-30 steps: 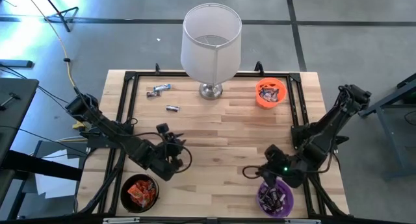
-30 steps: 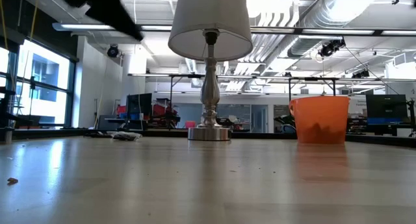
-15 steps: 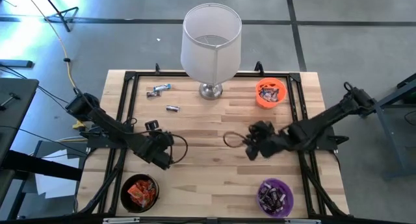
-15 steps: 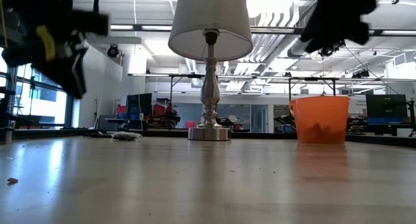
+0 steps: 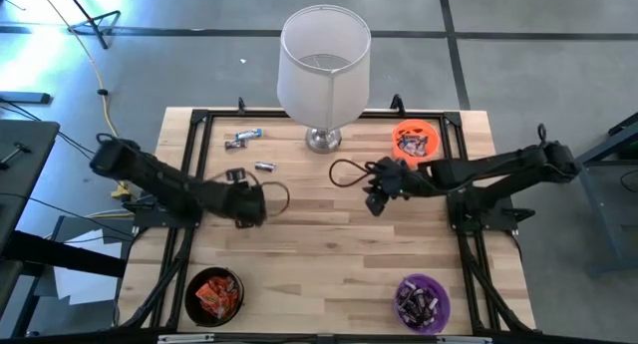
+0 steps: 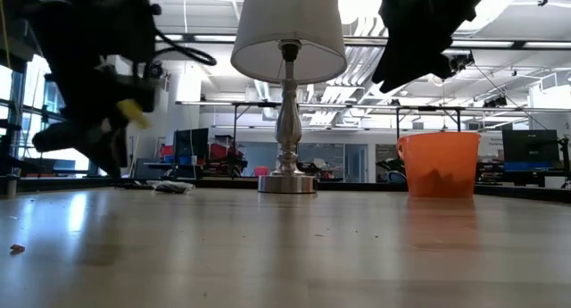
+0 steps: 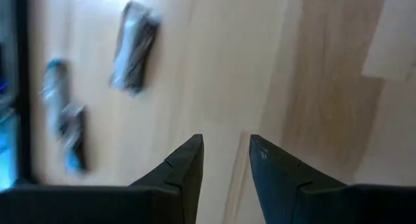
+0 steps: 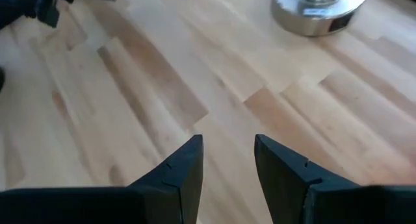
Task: Sort candy
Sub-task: Put the brown chocolate bar into the violet bucket
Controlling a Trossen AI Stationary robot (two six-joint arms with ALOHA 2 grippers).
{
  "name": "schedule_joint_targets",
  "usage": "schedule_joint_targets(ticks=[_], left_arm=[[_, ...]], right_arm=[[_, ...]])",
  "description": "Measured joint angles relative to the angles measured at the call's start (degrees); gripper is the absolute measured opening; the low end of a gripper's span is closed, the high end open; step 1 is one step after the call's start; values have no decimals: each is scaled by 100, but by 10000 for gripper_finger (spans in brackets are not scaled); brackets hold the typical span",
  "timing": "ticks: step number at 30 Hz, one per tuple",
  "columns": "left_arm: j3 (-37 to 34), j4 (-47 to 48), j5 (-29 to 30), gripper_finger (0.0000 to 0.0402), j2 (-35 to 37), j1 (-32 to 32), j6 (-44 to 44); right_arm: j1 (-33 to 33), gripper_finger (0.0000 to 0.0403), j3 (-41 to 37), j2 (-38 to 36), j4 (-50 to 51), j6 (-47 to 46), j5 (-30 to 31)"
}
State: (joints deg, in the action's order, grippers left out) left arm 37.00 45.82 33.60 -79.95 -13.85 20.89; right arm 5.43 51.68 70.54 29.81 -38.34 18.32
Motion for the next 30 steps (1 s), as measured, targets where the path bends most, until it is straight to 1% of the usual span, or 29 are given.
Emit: schedule_joint_targets(ticks=[2,4,7,9,11,14,17,20,22,26,30], left_arm=[[-298,-830,-336,113,308,424,-958],[-513,-1598,-715,113,558,907,-1729],[-625,-2125,-1128,113,821,1587,-2541],[-606,-2322,-1140,113,957,1952,-2914],[-602,-2349,-1010,113,1056,2283,-2954],[-606,-2404,-939,113,1117,2615,-2685],[-606,-2705,-1023,113,1122,2735,-2662],[-606,-2919,-1058,113,1122,2790,-2946],[-606,-2901,-1094,113,1122,2859,-3105],[-606,-2778,-1537,113,1054,3109,-3279],[-606,-2781,-1752,113,885,3374,-3834]], right_arm=[[-127,134,0,0,-8,99,-2],[-228,134,0,0,-8,132,-5],[-337,134,0,0,-5,167,-9],[-380,134,0,0,-7,302,-12],[-417,134,0,0,-8,427,-15],[-471,134,0,0,-5,621,-15],[-521,134,0,0,-8,842,-12],[-546,134,0,0,-1,897,-12],[-546,134,0,0,39,952,-12],[-546,134,0,0,123,1238,-14],[-546,134,0,0,124,1566,-15]])
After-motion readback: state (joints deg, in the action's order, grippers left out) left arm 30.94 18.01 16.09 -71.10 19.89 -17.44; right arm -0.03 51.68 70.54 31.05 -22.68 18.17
